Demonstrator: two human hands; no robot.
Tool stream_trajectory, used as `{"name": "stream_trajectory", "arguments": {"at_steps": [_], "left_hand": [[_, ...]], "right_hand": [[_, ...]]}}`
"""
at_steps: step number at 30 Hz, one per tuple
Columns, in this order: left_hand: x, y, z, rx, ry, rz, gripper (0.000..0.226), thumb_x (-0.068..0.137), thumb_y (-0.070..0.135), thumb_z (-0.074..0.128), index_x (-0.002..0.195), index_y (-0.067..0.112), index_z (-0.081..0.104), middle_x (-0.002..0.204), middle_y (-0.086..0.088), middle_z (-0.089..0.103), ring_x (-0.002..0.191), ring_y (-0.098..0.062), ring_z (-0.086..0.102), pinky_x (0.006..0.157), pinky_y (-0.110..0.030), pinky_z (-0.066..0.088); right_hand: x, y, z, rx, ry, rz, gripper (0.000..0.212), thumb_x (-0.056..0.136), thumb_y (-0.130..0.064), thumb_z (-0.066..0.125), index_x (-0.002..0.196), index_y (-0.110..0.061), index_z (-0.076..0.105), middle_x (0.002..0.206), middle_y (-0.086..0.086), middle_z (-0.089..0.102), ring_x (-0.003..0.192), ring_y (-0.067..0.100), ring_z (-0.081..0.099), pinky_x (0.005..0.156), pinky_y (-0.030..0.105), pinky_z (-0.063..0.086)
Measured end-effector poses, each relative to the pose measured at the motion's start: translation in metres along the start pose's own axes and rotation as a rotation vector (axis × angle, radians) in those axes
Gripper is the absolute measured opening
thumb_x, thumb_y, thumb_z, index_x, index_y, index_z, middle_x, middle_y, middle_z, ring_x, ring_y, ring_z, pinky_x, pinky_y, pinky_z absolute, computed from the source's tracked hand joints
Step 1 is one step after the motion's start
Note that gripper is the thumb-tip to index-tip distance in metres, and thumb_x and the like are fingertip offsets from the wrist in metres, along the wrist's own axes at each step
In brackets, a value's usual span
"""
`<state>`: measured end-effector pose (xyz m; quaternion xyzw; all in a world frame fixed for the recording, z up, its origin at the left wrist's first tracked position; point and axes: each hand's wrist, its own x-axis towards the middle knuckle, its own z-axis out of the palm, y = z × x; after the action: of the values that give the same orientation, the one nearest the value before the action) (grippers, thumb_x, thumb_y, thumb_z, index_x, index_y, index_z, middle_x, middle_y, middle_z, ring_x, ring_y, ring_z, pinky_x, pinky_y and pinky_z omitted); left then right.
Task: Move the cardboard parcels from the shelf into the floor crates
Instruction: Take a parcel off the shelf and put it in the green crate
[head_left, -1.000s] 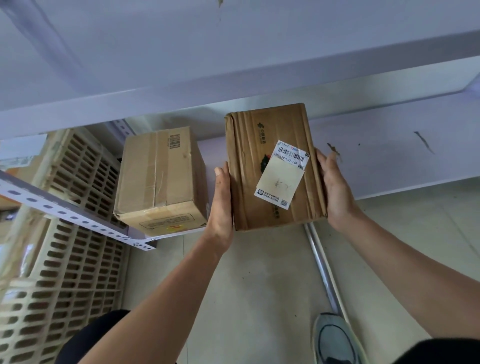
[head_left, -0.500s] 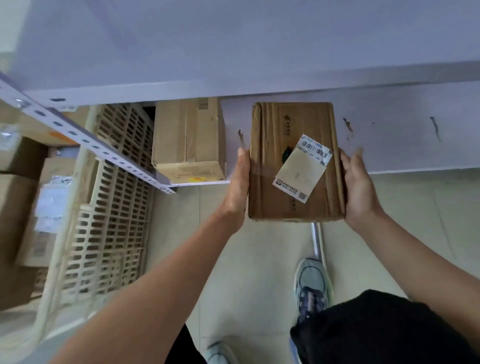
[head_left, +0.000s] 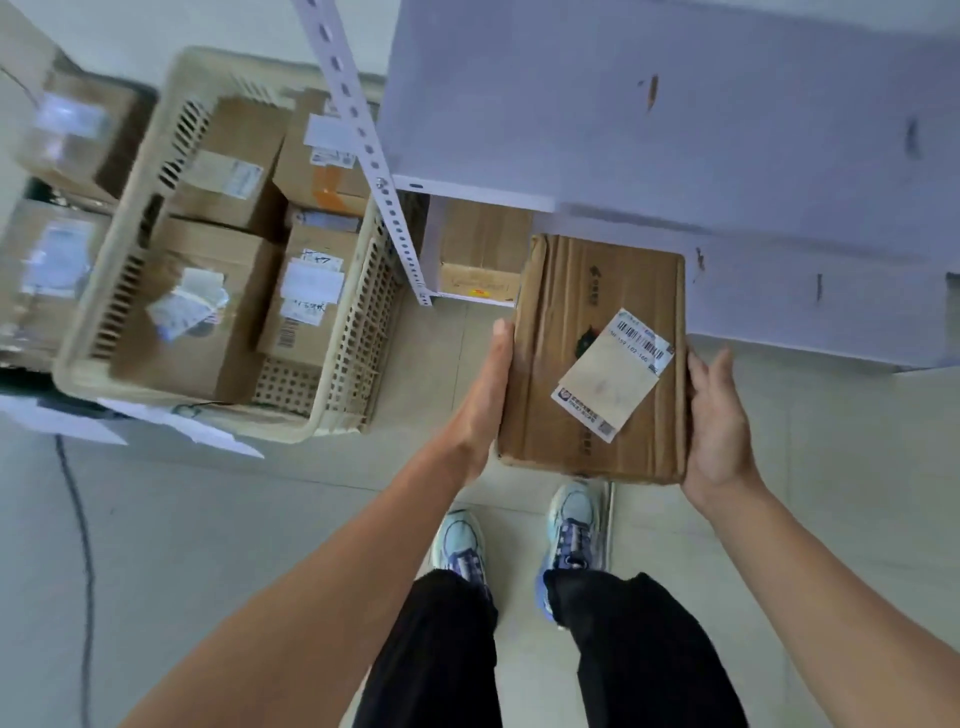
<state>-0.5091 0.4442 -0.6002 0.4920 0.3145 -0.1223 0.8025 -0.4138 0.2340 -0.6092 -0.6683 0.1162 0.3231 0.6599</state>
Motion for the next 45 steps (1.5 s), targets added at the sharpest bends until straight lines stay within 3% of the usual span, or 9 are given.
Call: {"name": "stream_trajectory", "arguments": {"at_steps": [5, 18, 23, 25, 28, 32, 36, 41, 45], "left_hand": [[-0.099, 0.062, 0.019, -0.033, -0.004, 0.021, 0.065, 0.110, 0.069, 0.012, 0.106, 0.065, 0.076, 0.111, 0.030, 0.079, 0.109, 0.011, 0.072, 0.083, -0.009, 0.057], [-0.329, 0.161, 0.056, -0.055, 0.312, 0.124, 0.083, 0.088, 0.097, 0.027, 0.141, 0.045, 0.065, 0.127, 0.013, 0.079, 0.117, -0.009, 0.076, 0.104, -0.031, 0.056], [-0.391, 0.168, 0.032, -0.130, 0.333, 0.155, 0.064, 0.095, 0.091, 0.025, 0.116, 0.060, 0.077, 0.119, 0.020, 0.080, 0.113, -0.002, 0.075, 0.097, -0.024, 0.060], [-0.414, 0.179, 0.009, -0.121, 0.310, 0.203, 0.058, 0.101, 0.083, 0.023, 0.109, 0.065, 0.077, 0.114, 0.027, 0.079, 0.108, 0.006, 0.075, 0.084, -0.013, 0.059], [-0.448, 0.186, -0.030, -0.098, 0.384, 0.241, 0.072, 0.102, 0.083, 0.024, 0.145, 0.042, 0.066, 0.137, 0.008, 0.075, 0.129, -0.012, 0.070, 0.115, -0.038, 0.053], [-0.486, 0.195, -0.100, -0.102, 0.419, 0.263, 0.072, 0.100, 0.086, 0.024, 0.144, 0.043, 0.061, 0.142, 0.007, 0.071, 0.137, -0.018, 0.063, 0.128, -0.053, 0.037], [-0.523, 0.200, -0.170, -0.106, 0.423, 0.229, 0.050, 0.097, 0.088, 0.030, 0.118, 0.059, 0.063, 0.123, 0.019, 0.077, 0.129, -0.014, 0.067, 0.126, -0.054, 0.039], [-0.543, 0.199, -0.244, -0.130, 0.463, 0.224, 0.078, 0.089, 0.090, 0.037, 0.148, 0.043, 0.056, 0.135, 0.003, 0.077, 0.127, -0.023, 0.072, 0.118, -0.055, 0.050], [-0.544, 0.198, -0.302, -0.170, 0.504, 0.135, 0.089, 0.087, 0.094, 0.031, 0.134, 0.030, 0.071, 0.118, -0.002, 0.083, 0.111, -0.024, 0.080, 0.106, -0.046, 0.060]], "right_hand": [[-0.081, -0.069, 0.025, -0.039, -0.034, -0.030, 0.066, 0.103, -0.075, 0.025, 0.147, -0.039, 0.059, 0.143, 0.001, 0.069, 0.132, 0.024, 0.066, 0.103, 0.049, 0.057], [-0.251, -0.209, 0.075, -0.117, -0.288, -0.055, 0.061, 0.100, -0.079, 0.033, 0.141, -0.045, 0.063, 0.136, 0.000, 0.073, 0.129, 0.028, 0.068, 0.108, 0.061, 0.052], [-0.296, -0.219, 0.117, -0.172, -0.367, -0.074, 0.066, 0.092, -0.088, 0.037, 0.140, -0.050, 0.063, 0.134, -0.006, 0.074, 0.126, 0.023, 0.070, 0.102, 0.053, 0.057], [-0.308, -0.220, 0.144, -0.194, -0.386, -0.096, 0.067, 0.090, -0.089, 0.037, 0.138, -0.050, 0.064, 0.130, -0.006, 0.076, 0.118, 0.020, 0.074, 0.092, 0.045, 0.063], [-0.328, -0.218, 0.195, -0.184, -0.422, -0.081, 0.069, 0.091, -0.087, 0.038, 0.141, -0.046, 0.062, 0.128, -0.004, 0.077, 0.115, 0.020, 0.075, 0.092, 0.045, 0.064], [-0.348, -0.200, 0.273, -0.147, -0.451, -0.058, 0.059, 0.097, -0.079, 0.037, 0.134, -0.046, 0.068, 0.132, 0.000, 0.075, 0.122, 0.023, 0.072, 0.100, 0.051, 0.059], [-0.370, -0.174, 0.345, -0.138, -0.457, -0.018, 0.056, 0.095, -0.082, 0.039, 0.131, -0.051, 0.069, 0.132, -0.003, 0.075, 0.122, 0.023, 0.072, 0.101, 0.051, 0.058], [-0.385, -0.146, 0.415, -0.141, -0.455, 0.032, 0.069, 0.092, -0.086, 0.041, 0.143, -0.045, 0.061, 0.139, 0.001, 0.071, 0.130, 0.028, 0.066, 0.110, 0.057, 0.051], [-0.384, -0.125, 0.472, -0.150, -0.413, 0.016, 0.071, 0.092, -0.079, 0.043, 0.148, -0.038, 0.056, 0.136, 0.002, 0.073, 0.125, 0.025, 0.069, 0.102, 0.049, 0.057]]}}
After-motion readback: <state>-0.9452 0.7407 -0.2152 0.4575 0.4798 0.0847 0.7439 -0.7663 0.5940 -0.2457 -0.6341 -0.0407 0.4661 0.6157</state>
